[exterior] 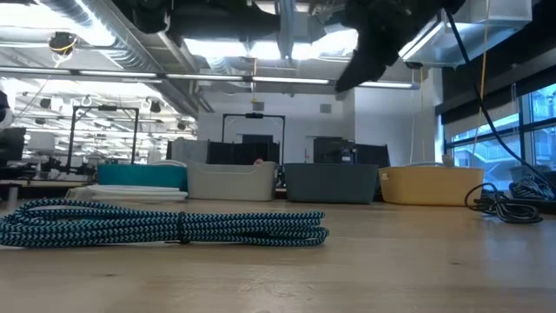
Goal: Pick & Place USB Port
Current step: Put the light blue HDMI cable into the yellow bin
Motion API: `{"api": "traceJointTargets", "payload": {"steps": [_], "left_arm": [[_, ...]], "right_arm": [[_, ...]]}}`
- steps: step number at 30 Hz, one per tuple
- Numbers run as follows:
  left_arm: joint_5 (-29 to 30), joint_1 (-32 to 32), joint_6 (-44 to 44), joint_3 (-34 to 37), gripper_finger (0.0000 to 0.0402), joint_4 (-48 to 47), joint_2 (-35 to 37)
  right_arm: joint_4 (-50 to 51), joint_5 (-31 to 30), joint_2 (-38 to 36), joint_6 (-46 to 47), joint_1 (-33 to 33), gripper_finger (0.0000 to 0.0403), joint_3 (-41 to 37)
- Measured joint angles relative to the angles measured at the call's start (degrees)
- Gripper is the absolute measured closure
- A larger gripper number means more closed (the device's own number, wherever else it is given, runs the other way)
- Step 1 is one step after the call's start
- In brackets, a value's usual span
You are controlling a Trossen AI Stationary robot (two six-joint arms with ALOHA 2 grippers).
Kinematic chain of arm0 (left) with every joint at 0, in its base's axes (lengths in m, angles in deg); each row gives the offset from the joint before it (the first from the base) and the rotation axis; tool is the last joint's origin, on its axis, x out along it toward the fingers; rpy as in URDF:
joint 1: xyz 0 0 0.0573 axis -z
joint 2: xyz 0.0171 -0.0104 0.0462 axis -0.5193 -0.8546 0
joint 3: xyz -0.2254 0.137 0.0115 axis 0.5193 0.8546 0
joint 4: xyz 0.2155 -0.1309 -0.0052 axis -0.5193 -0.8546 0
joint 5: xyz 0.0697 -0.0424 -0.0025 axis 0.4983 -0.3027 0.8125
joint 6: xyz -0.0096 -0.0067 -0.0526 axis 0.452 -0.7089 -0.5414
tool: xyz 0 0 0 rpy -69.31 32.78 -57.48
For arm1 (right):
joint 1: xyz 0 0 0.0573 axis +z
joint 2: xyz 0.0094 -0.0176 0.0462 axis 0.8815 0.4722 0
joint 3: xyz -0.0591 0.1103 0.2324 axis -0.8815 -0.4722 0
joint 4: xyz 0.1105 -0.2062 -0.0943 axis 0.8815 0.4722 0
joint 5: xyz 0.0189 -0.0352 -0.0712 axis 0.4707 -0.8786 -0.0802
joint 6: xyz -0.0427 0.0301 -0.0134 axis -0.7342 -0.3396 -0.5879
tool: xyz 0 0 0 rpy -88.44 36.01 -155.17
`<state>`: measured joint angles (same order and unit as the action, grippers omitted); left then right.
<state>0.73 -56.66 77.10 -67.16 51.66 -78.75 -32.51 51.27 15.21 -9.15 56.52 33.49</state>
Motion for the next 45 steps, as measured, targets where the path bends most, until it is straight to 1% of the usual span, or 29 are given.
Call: {"api": "traceJointTargets", "payload": {"steps": [3, 8, 13, 15, 17, 20, 24, 28, 35, 40, 42, 45], "left_arm": [[-1.1, -0.7, -1.0, 0.0, 0.0352, 2.4, -1.8], [-1.2, -1.0, -1.1, 0.0, 0.0352, 2.5, -3.4], [-1.2, -1.9, -1.1, 0.0, 0.0352, 1.9, -3.4], [-1.1, -2.3, -1.1, 0.0, 0.0352, 1.8, -3.3], [-1.4, -2.6, -1.3, 0.0, 0.0352, 1.9, -3.1], [-2.6, -3.1, -2.0, 0.0, 0.0352, 1.8, -3.1], [-3.8, -3.1, -2.4, 0.0, 0.0352, 2.3, -3.1], [-4.1, -3.0, -2.5, 0.0, 0.0352, 3.4, -3.1], [-4.2, -2.9, -2.5, 0.0, 0.0352, 4.0, -3.1], [-4.2, -2.9, -2.5, 0.0, 0.0352, 4.0, -3.1], [-4.2, -2.9, -2.5, 0.0, 0.0352, 4.0, -3.1], [-4.2, -2.9, -2.5, 0.0, 0.0353, 4.0, -3.1]], "right_arm": [[-5.1, 1.3, 0.0, -0.8, 0.0, 0.025, -0.5], [-9.4, 1.3, 0.0, -4.9, 0.4, 0.025, -0.2], [-10.5, 1.4, 0.0, -7.7, 0.4, 0.0249, -0.2], [-10.6, 3.2, 0.0, -9.5, 0.3, 0.0243, -0.2], [-11.3, 4.1, 0.0, -10.2, 0.3, 0.0227, -0.2], [-12.8, 4.2, 0.0, -10.4, 0.3, 0.0192, -0.1], [-17.7, 4.1, 0.0, -10.6, 0.3, 0.0147, -0.1], [-23.6, 4.4, 0.0, -10.6, 0.4, 0.0126, -0.1], [-29.3, 7.2, 1.9, -9.2, 1.3, 0.0131, 0.0], [-32.7, 7.4, 4.6, -10.4, 2.6, 0.0138, 0.0], [-35.7, 7.3, 5.5, -10.4, 3.0, 0.014, 0.0], [-38.0, 6.5, 5.7, -10.6, 3.2, 0.015, 0.0]]}}
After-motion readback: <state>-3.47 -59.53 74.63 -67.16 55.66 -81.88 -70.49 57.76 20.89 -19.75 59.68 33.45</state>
